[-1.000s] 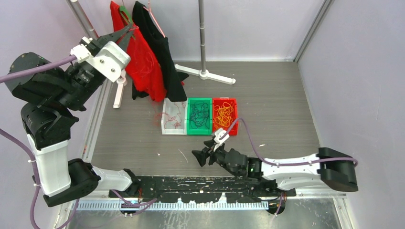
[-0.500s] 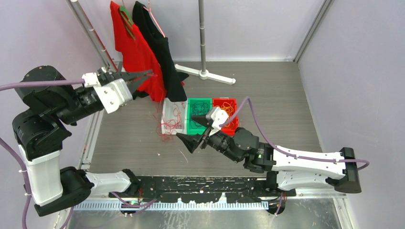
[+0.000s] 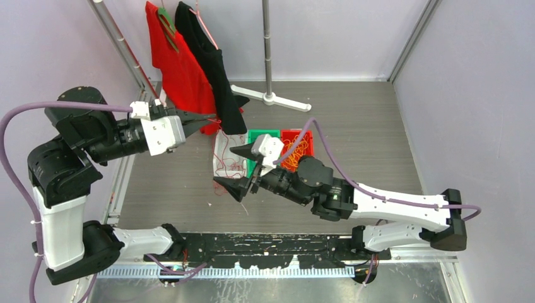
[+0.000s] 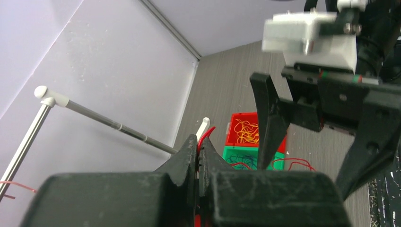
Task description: Untangle the cables
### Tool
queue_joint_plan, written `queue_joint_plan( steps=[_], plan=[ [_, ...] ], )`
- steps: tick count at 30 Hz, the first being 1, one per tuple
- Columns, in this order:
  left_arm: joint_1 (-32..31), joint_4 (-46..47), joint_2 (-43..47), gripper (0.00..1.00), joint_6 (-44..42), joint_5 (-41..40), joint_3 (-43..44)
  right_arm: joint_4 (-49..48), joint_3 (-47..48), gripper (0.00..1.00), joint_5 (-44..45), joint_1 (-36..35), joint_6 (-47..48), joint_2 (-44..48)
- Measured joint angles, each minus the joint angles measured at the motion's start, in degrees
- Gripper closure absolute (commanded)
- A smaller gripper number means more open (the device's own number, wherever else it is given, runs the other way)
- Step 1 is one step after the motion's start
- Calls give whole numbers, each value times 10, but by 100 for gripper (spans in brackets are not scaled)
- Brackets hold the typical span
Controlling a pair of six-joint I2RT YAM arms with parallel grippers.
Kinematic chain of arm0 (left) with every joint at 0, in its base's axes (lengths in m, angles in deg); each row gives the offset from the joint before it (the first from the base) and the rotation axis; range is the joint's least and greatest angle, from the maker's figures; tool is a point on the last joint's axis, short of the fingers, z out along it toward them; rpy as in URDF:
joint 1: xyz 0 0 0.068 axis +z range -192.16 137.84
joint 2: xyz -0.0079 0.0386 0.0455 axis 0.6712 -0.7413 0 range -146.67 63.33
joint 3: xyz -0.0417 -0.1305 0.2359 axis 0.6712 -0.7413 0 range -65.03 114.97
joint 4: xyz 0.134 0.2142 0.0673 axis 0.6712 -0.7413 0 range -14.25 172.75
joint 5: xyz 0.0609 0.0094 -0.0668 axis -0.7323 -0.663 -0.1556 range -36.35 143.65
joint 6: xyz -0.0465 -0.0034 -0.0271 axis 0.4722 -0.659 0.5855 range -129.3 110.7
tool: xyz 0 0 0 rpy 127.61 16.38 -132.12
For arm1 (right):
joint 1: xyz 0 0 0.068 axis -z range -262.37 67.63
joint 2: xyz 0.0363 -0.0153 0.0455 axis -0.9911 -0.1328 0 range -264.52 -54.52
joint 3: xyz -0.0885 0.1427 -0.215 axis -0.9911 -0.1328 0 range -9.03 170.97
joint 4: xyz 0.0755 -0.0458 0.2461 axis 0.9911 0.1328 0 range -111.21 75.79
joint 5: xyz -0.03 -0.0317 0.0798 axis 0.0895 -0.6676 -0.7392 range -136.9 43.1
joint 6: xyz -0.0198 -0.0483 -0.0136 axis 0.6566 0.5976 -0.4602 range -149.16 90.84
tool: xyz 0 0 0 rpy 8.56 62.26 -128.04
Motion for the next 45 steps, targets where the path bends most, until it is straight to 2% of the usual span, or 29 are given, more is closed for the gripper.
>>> queue_joint_plan(
  steps=[5,12,17,23,29,34,37,41,45],
  plan=[
    [0,-2,-22,100,5,10,30,-1,15,17,-5,0,3,-54],
    [0,1,-44,100,13,15,112,-11,25,28,8,12,7,-127],
    [0,44,-34,100,14,14,134,-49,2,34,24,38,-6,-147],
    [0,102,-14,100,21,14,140,-92,-12,34,23,72,-31,-177],
    [0,160,-4,100,30,14,156,-90,3,34,9,75,-42,-235],
    [6,189,-4,100,38,14,171,-91,4,41,7,75,-47,-256],
    [11,202,-4,100,45,14,176,-91,5,40,3,75,-54,-262],
    [21,214,-3,100,55,16,178,-92,5,33,0,75,-66,-271],
    [31,222,-2,100,61,21,177,-101,1,32,-10,74,-82,-279]
  ],
)
